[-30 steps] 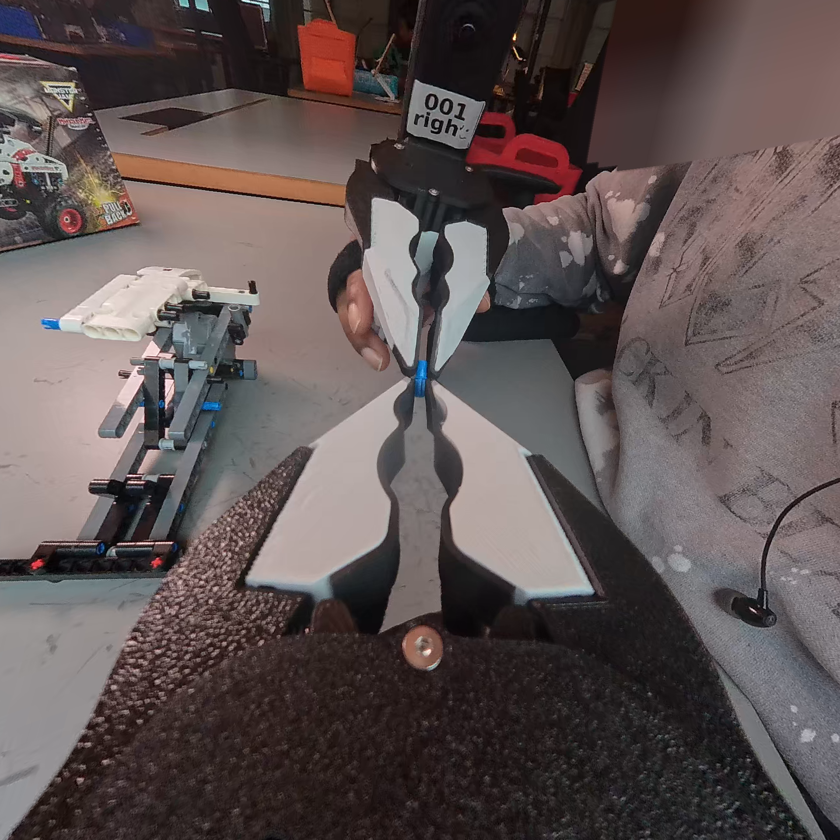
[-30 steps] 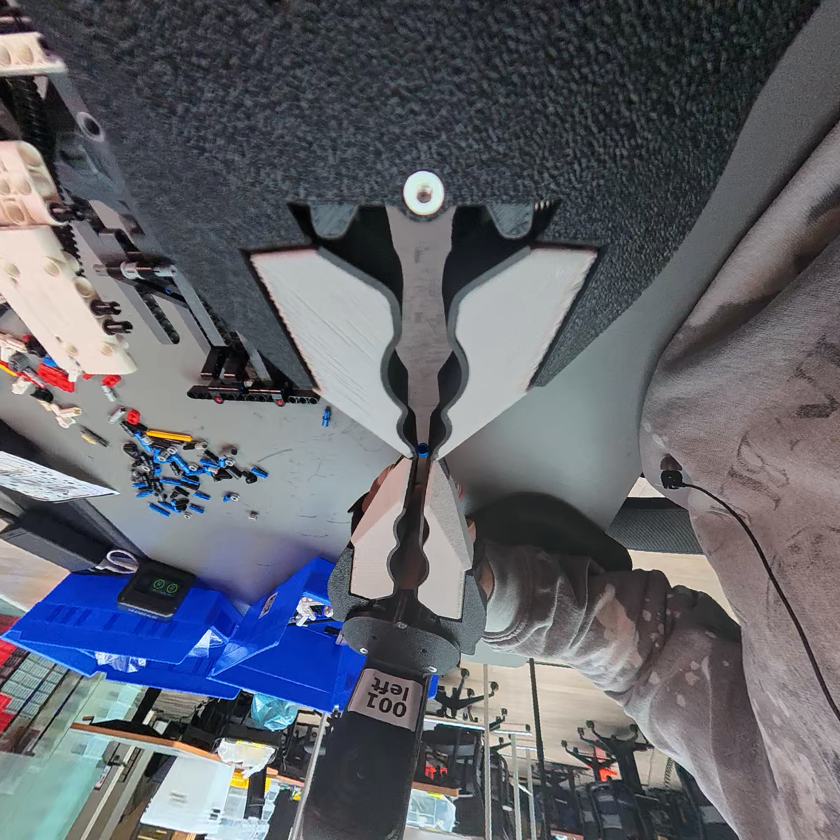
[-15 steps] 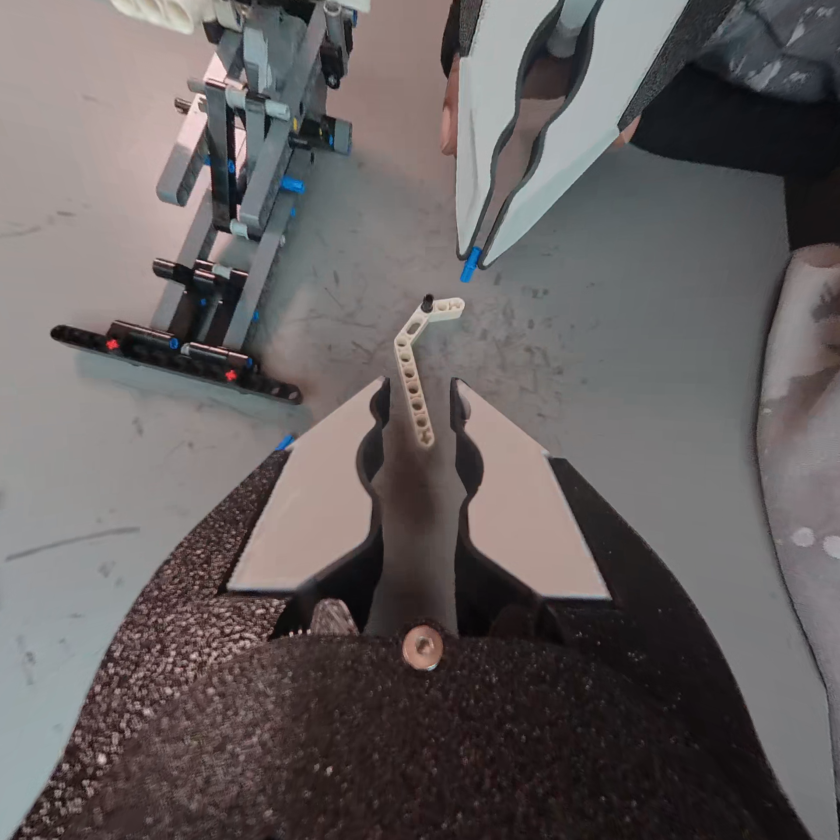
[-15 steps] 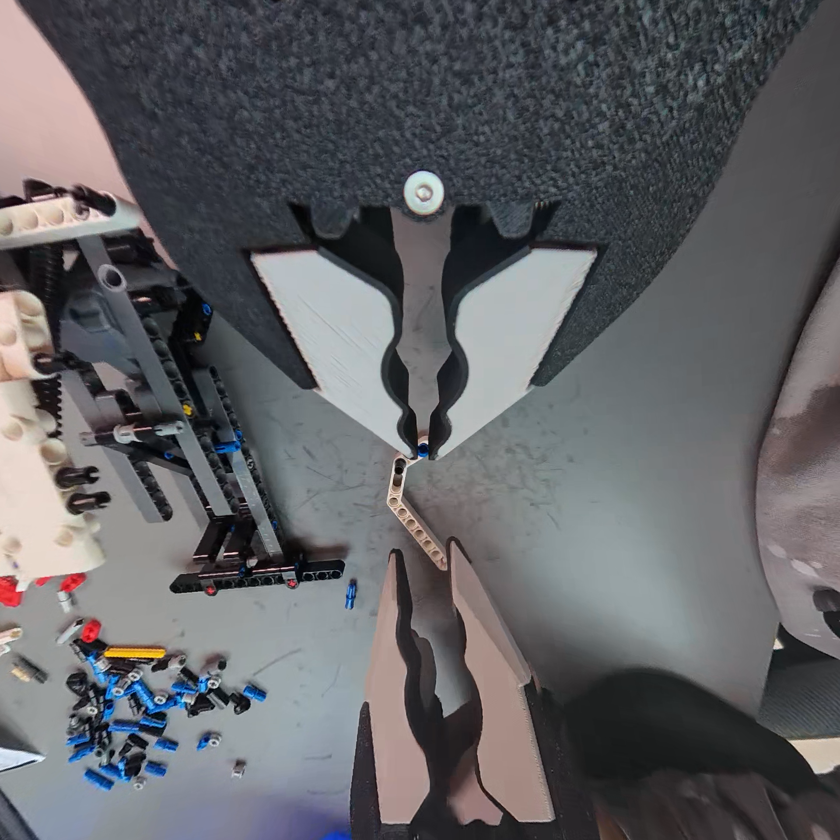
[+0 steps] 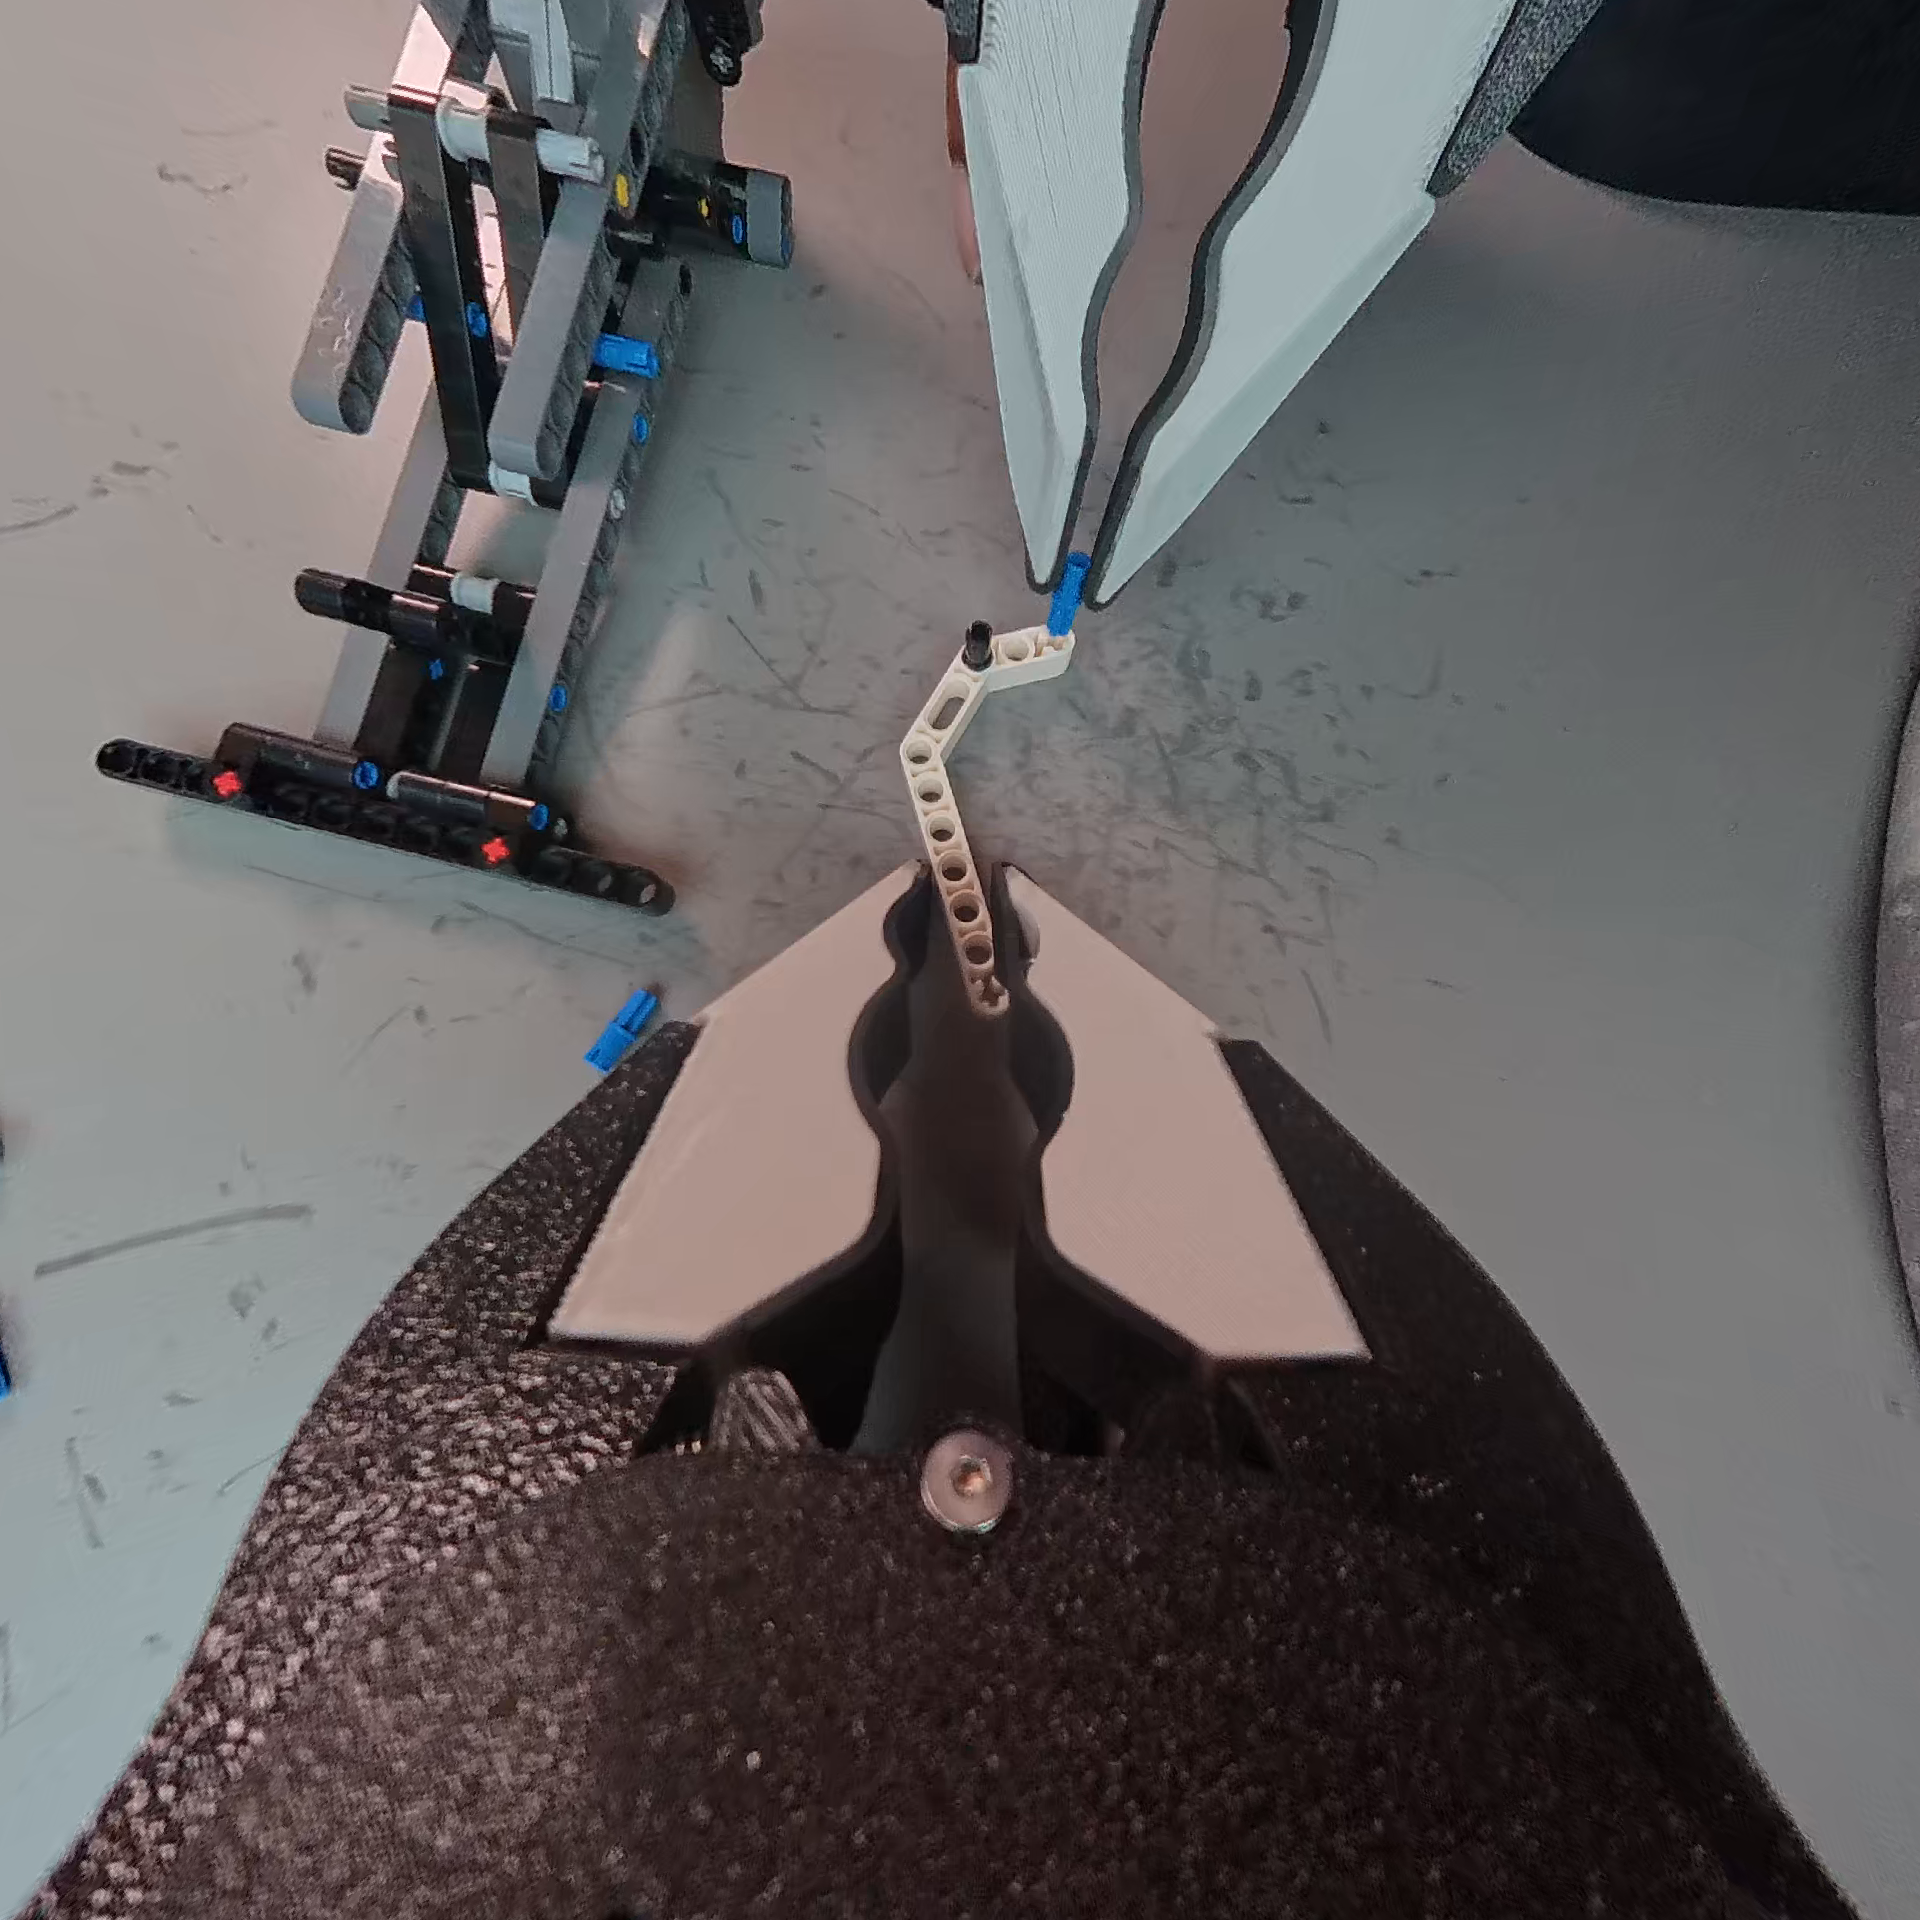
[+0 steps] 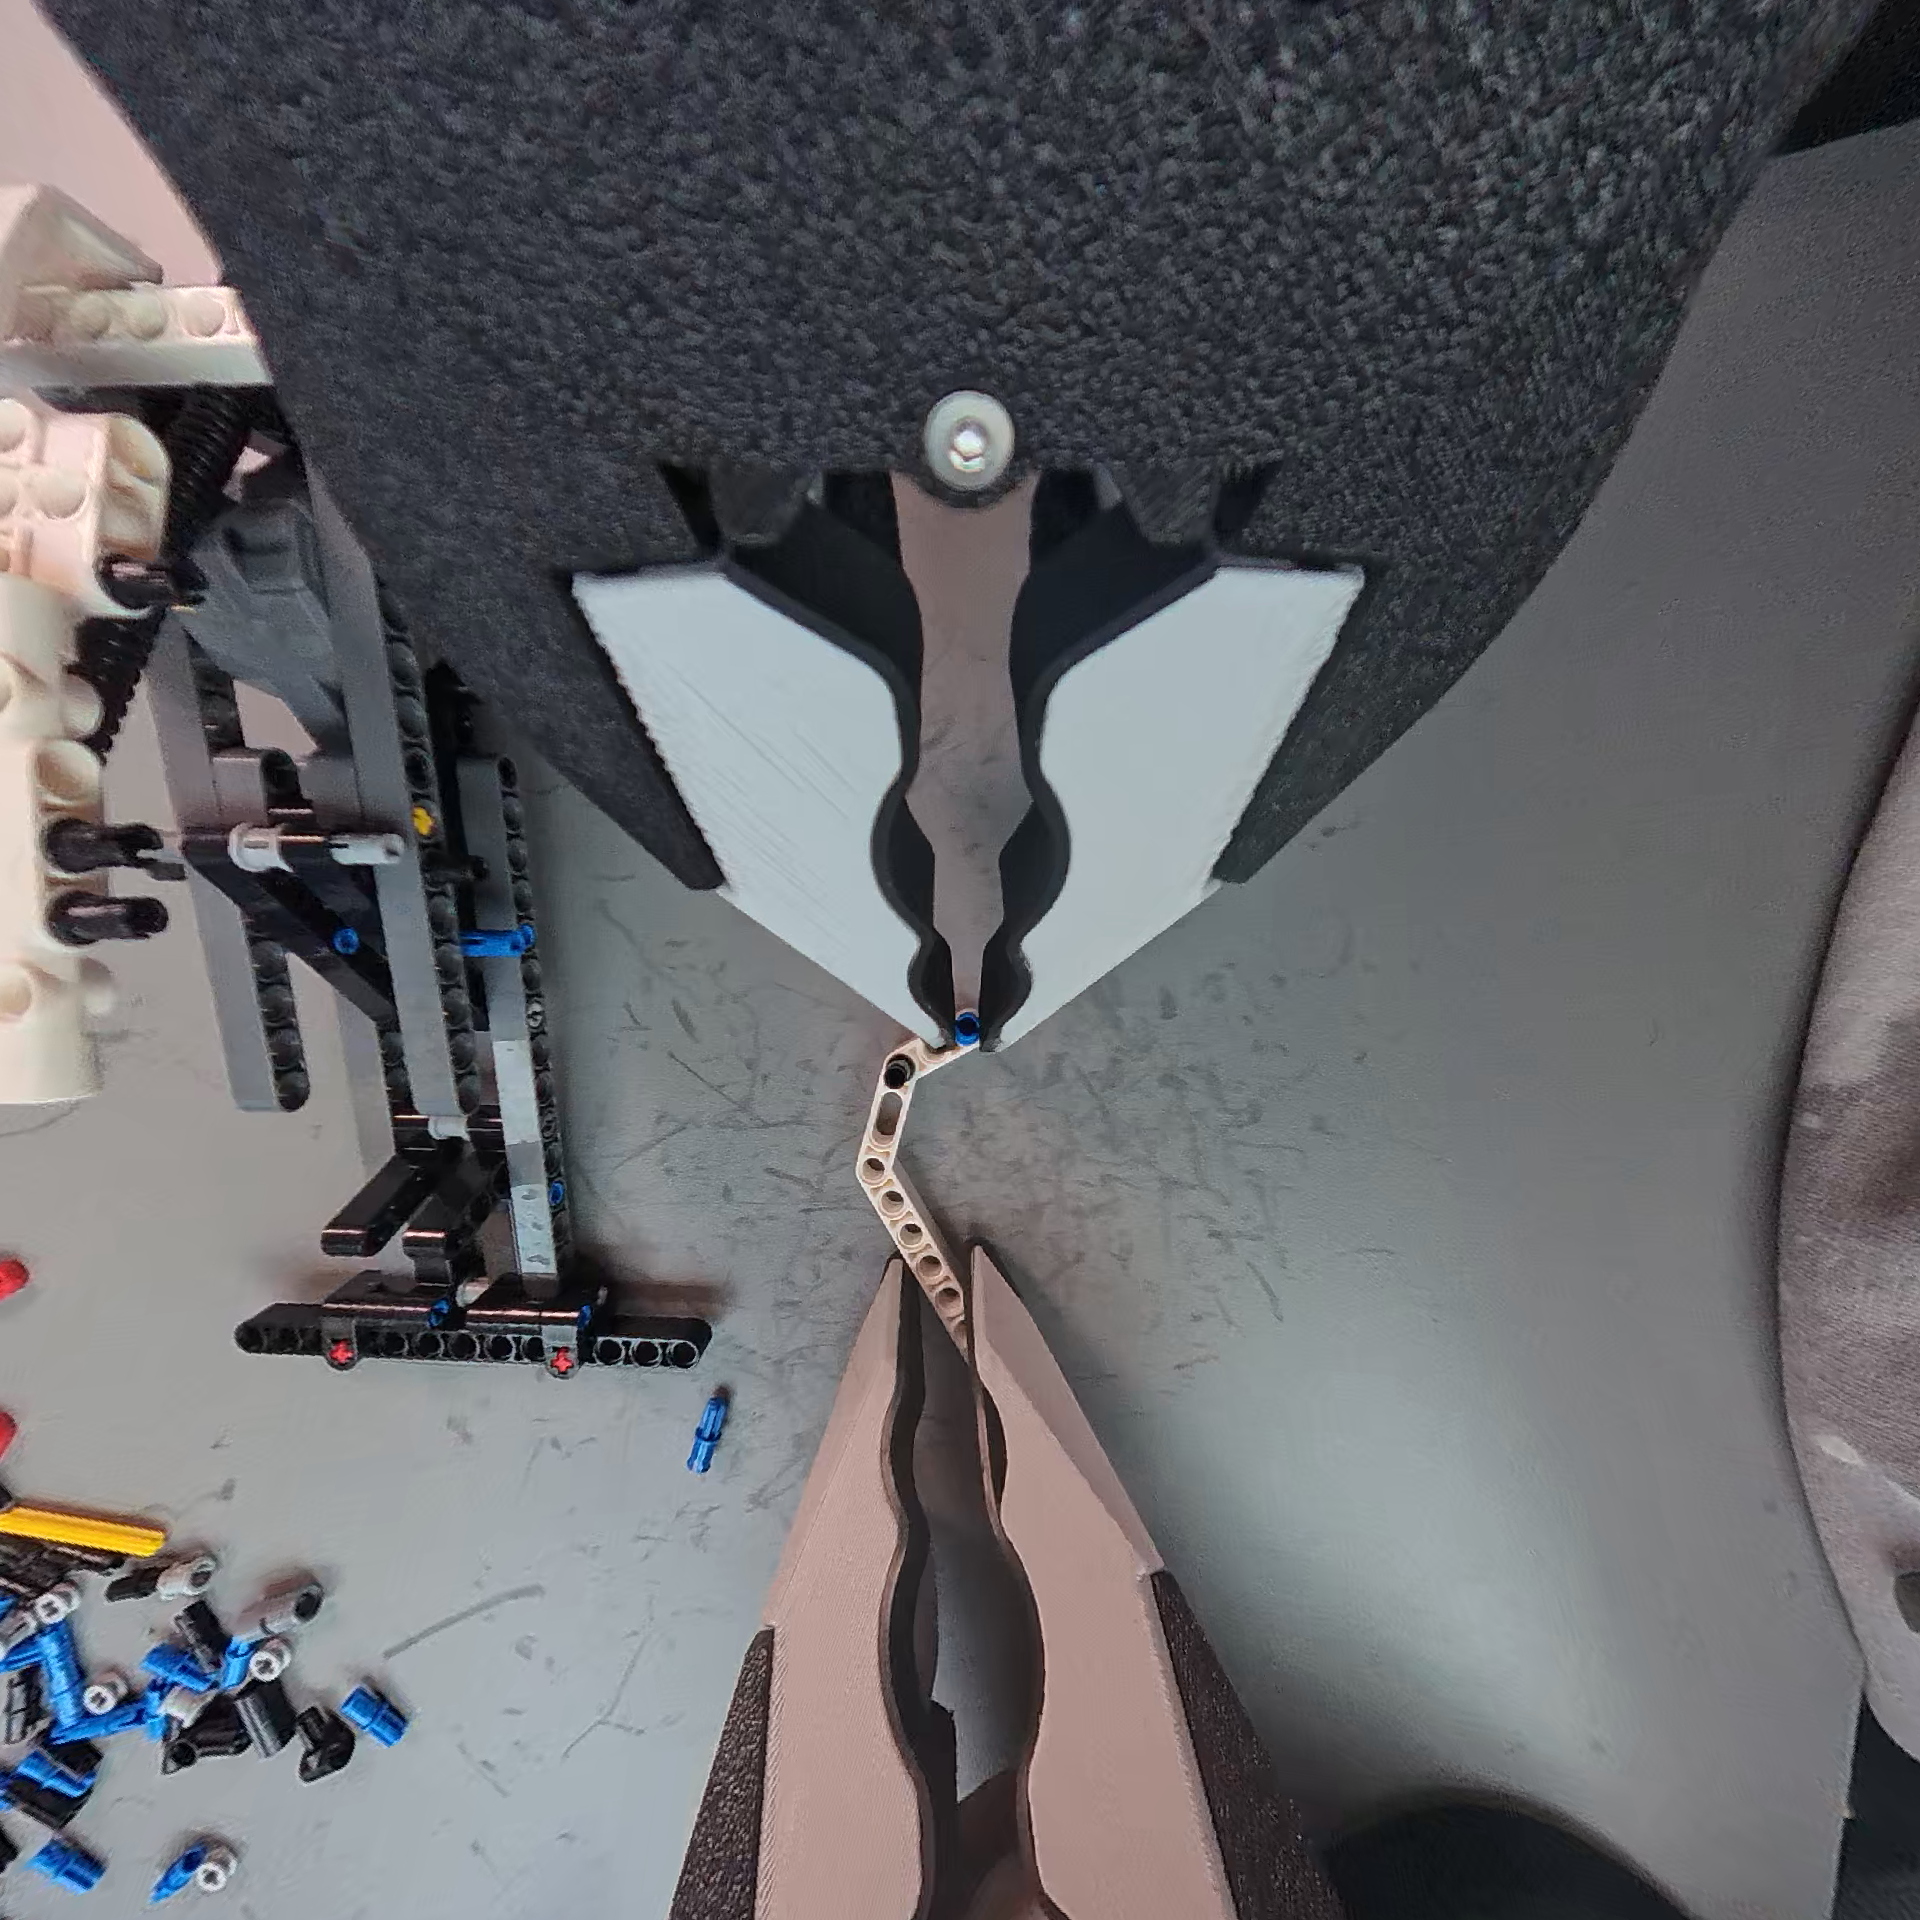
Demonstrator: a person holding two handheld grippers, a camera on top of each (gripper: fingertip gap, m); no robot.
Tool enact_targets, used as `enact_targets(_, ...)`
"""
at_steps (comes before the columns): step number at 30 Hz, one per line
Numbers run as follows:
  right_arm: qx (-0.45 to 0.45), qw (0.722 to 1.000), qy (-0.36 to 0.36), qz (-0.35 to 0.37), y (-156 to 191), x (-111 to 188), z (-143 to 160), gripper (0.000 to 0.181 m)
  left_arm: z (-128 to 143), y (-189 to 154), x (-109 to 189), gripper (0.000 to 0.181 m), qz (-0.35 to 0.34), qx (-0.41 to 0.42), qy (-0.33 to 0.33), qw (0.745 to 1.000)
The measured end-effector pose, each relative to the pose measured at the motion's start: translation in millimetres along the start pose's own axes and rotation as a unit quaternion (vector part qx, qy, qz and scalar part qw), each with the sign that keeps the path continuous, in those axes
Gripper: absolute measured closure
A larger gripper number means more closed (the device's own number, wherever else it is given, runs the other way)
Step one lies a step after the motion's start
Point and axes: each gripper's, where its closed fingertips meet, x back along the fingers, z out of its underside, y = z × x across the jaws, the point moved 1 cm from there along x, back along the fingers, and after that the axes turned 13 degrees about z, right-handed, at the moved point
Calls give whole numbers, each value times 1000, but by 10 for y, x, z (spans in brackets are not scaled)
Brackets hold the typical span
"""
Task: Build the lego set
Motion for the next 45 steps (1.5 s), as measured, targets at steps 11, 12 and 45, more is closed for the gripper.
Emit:
enact_targets(11, 17, 999, 51, -7, 32, -25, 6, 177, 1, 7, 1, 172, -10, 16, -4, 1000)
enact_targets(12, 18, 998, 58, -5, 32, -25, 7, 177, 1, 8, 1, 173, -12, 18, -5, 1000)
enact_targets(45, -3, 964, 265, 18, 41, -149, -15, 178, 68, -176, 37, 169, -15, 53, 6, 998)
